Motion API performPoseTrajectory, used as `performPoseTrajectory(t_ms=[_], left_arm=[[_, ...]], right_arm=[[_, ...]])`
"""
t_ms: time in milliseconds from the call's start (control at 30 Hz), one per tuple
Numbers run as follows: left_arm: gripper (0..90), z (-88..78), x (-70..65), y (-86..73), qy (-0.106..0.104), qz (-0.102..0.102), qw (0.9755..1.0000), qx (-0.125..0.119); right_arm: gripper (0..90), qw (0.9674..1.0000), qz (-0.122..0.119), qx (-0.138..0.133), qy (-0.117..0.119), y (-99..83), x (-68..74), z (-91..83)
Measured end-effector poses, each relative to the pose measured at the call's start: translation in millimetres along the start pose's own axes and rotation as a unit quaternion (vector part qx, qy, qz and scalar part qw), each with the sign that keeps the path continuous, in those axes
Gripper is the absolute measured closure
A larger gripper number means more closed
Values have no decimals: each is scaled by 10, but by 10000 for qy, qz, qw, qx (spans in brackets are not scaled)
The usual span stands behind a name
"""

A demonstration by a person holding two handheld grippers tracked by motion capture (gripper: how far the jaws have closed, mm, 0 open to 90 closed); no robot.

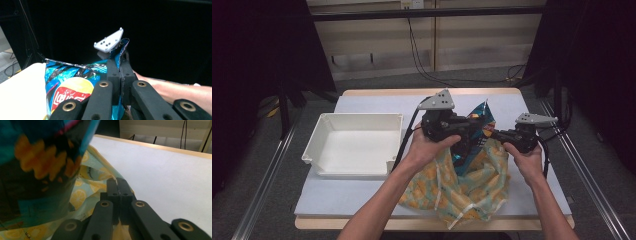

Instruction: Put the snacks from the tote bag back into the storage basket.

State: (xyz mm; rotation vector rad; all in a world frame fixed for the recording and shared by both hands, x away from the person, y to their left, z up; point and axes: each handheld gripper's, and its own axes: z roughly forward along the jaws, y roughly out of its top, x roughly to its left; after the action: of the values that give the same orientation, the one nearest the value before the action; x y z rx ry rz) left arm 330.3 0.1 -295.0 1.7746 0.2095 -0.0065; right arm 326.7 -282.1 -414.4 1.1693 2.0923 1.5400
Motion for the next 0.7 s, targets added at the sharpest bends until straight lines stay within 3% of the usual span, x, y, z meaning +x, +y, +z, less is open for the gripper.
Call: performPoseTrajectory(t_ms=[133,233,367,600,700], left_arm=[[894,-35,9,144,6,39,10000,-92],[894,-69,34,208,18,-42,9998,-205],[894,-89,50,298,50,7,9994,-330],[894,-64,26,647,97,230,9990,-367],[894,-88,-4,714,62,293,9986,-434]], right_arm=[[900,9999,-31,-41,86,40,5,36],[900,10000,-62,17,46,49,19,69],[900,10000,-63,-7,30,69,18,77],[900,9999,-122,-65,46,127,9,117],[900,9998,-100,-128,61,137,18,148]])
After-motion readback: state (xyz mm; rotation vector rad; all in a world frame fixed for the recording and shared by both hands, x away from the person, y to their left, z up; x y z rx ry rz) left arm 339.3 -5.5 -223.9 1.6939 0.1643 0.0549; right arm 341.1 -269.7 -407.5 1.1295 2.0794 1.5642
